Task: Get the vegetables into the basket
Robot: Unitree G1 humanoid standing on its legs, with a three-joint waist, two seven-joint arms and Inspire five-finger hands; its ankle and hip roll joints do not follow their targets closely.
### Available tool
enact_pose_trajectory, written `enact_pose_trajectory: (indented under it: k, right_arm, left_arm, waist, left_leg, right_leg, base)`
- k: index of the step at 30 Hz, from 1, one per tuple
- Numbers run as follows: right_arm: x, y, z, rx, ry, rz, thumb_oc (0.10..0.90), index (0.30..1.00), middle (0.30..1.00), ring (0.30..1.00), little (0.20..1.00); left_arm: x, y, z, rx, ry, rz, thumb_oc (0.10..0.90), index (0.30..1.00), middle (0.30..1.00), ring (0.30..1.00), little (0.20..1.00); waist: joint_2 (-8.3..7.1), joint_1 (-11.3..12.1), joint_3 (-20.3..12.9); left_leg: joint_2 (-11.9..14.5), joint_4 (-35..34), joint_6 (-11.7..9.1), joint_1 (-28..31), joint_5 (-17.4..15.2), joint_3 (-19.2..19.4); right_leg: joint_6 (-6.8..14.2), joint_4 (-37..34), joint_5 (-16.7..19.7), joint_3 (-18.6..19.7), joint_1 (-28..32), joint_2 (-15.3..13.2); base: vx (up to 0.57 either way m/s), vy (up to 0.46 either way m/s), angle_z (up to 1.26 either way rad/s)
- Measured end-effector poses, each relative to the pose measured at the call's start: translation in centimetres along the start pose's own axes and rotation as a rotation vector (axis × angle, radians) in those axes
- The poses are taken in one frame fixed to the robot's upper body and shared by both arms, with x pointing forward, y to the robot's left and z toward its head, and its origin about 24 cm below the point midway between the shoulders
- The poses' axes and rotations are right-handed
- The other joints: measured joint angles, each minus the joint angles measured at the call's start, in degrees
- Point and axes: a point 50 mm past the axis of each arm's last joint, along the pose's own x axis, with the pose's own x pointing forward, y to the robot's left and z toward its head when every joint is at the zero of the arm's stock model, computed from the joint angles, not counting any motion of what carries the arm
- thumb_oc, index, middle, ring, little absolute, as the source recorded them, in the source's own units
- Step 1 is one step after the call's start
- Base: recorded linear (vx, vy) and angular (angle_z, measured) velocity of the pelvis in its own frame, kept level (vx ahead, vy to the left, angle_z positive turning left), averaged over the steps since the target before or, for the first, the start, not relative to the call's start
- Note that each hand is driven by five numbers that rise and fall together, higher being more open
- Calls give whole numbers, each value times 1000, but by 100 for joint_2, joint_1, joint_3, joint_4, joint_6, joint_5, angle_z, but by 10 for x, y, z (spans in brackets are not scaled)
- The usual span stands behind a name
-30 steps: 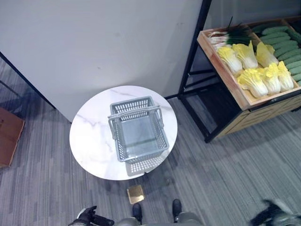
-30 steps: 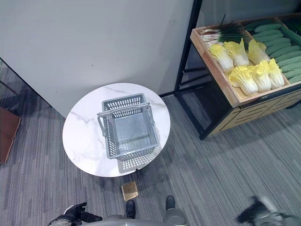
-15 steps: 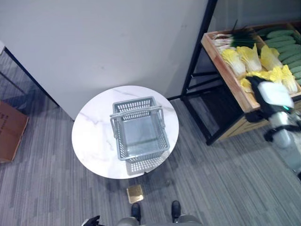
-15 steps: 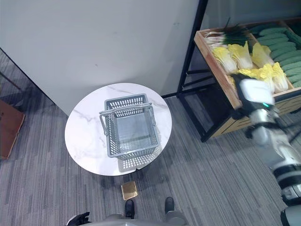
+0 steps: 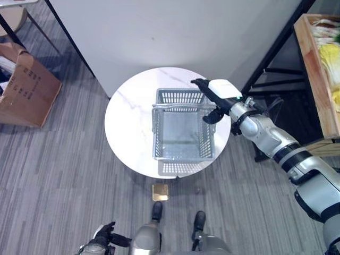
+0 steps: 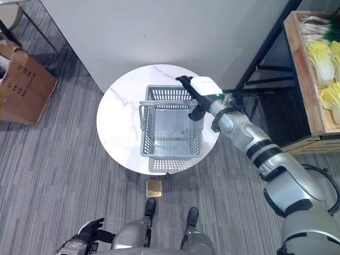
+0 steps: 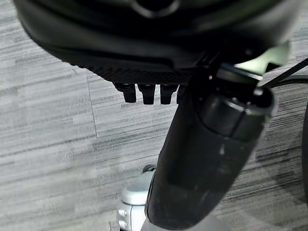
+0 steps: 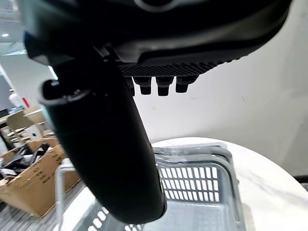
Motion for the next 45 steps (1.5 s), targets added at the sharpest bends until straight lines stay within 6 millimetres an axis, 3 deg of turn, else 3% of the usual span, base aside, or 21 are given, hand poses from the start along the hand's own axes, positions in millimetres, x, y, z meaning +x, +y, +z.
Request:
enact_pose_trajectory:
  k: [7, 8, 9, 10, 11, 14, 15, 18, 20, 27, 37, 40, 42, 45]
  right_arm:
    - [2, -4, -28, 1, 166, -1, 900, 1000, 1000, 1000, 1000]
    - [0, 3, -30, 8, 178, 13, 900, 1000, 1000, 1000, 1000]
    - [1, 14, -30, 41, 205, 12, 590, 566, 566, 566, 566]
    - [14, 22, -7, 82, 176, 25, 400, 300, 300, 300, 300]
    - [18, 29, 14, 106, 103, 31, 400, 300, 300, 300, 300]
    - [11, 26, 3, 63, 83, 40, 400, 300, 300, 300, 300]
    - [11, 20, -6, 52, 135, 5, 400, 300, 300, 300, 300]
    - [13, 17, -6, 62, 148, -12, 400, 300, 300, 300, 300]
    - [13, 17, -6, 62, 148, -18, 400, 300, 300, 300, 300]
    - [18, 27, 7, 65, 116, 8, 400, 300, 300, 300, 300]
    - [15, 26, 3, 57, 132, 14, 400, 300, 300, 300, 300]
    - [12, 24, 6, 53, 100, 11, 400, 300, 300, 300, 300]
    - [-1, 18, 6, 33, 42, 9, 400, 300, 300, 300, 300]
    - [-13, 14, 16, 25, -49, -1, 400, 300, 300, 300, 300]
  left_arm:
    - [3, 2, 21, -40, -71, 8, 900, 1000, 1000, 1000, 1000]
    - [5, 3, 36, -49, -83, 10, 900, 1000, 1000, 1000, 1000]
    - [9, 8, 59, -18, -30, 11, 900, 1000, 1000, 1000, 1000]
    - [9, 14, 66, 81, -44, 50, 900, 1000, 1000, 1000, 1000]
    - [8, 14, 75, 13, -139, 102, 900, 1000, 1000, 1000, 1000]
    - [5, -12, 95, -62, -280, 44, 900, 1000, 1000, 1000, 1000]
    - [4, -28, 88, -16, -256, 3, 900, 1000, 1000, 1000, 1000]
    - [4, -42, 66, -10, -179, -28, 900, 1000, 1000, 1000, 1000]
    - [4, -41, 56, -33, -150, -23, 900, 1000, 1000, 1000, 1000]
    - [4, -32, 58, -26, -160, 7, 900, 1000, 1000, 1000, 1000]
    - [5, -30, 55, -32, -144, 15, 900, 1000, 1000, 1000, 1000]
    - [5, -29, 51, -44, -127, 20, 900, 1000, 1000, 1000, 1000]
    - [5, -27, 49, -55, -118, 25, 900, 1000, 1000, 1000, 1000]
    - [4, -23, 34, -50, -75, 37, 900, 1000, 1000, 1000, 1000]
  waist:
    - [20, 33, 43]
    - [-1, -48, 23]
    - [-6, -120, 20]
    - [-43, -203, 30]
    - [-90, -228, 40]
    - [-52, -205, 26]
    - [-63, -155, 20]
    - [-53, -60, 26]
    - [-49, -36, 28]
    - [-45, 9, 28]
    - [-42, 8, 24]
    - [-41, -20, 24]
    - [-38, -7, 23]
    - [-36, -156, 17]
  left_leg:
    - [7, -4, -9, -197, 19, -32]
    - [9, 8, -13, -209, 15, -26]
    - [-9, 38, -19, -224, 10, -76]
    - [54, 23, -22, -262, 18, 6]
    - [67, -11, -37, -260, 15, 179]
    - [-3, 16, -53, -275, 20, 155]
    - [23, 6, -53, -271, 20, 59]
    - [28, 9, -52, -297, 22, 62]
    - [28, 9, -49, -301, 24, 55]
    - [19, 10, -51, -286, 69, 9]
    - [20, 8, -49, -235, 89, 4]
    - [20, -2, -48, -135, 89, 39]
    - [20, -8, -49, -67, 88, 52]
    - [22, -11, -58, 82, 75, 128]
  right_leg:
    - [0, 0, 0, -42, -178, 10]
    - [-12, -5, -10, 11, -217, 4]
    - [-5, 26, -56, 49, -191, 8]
    - [22, 268, -95, 59, -344, 22]
    - [37, 274, -85, 213, -449, 23]
    - [19, 1, 67, 146, -314, -19]
    - [16, 0, 60, 83, -285, 12]
    - [11, 0, 57, 88, -313, 16]
    - [11, 0, 57, 80, -312, 14]
    - [8, -1, 59, 71, -282, 8]
    - [6, 0, 62, 65, -226, 8]
    - [6, -1, 62, 91, -150, 5]
    - [7, -1, 62, 94, -80, 3]
    - [7, -1, 61, 149, 35, -2]
  base:
    - [26, 18, 2]
    - [79, 39, 22]
    - [-15, -7, 3]
    - [2, -62, -43]
    - [-4, -59, -77]
    - [5, -5, 2]
    - [13, 39, 34]
    - [4, 9, 5]
    - [0, 0, 0]
    - [-1, 2, 1]
    - [-3, 3, 2]
    - [30, 15, -5]
    - [36, 13, -4]
    - [33, 12, -9]
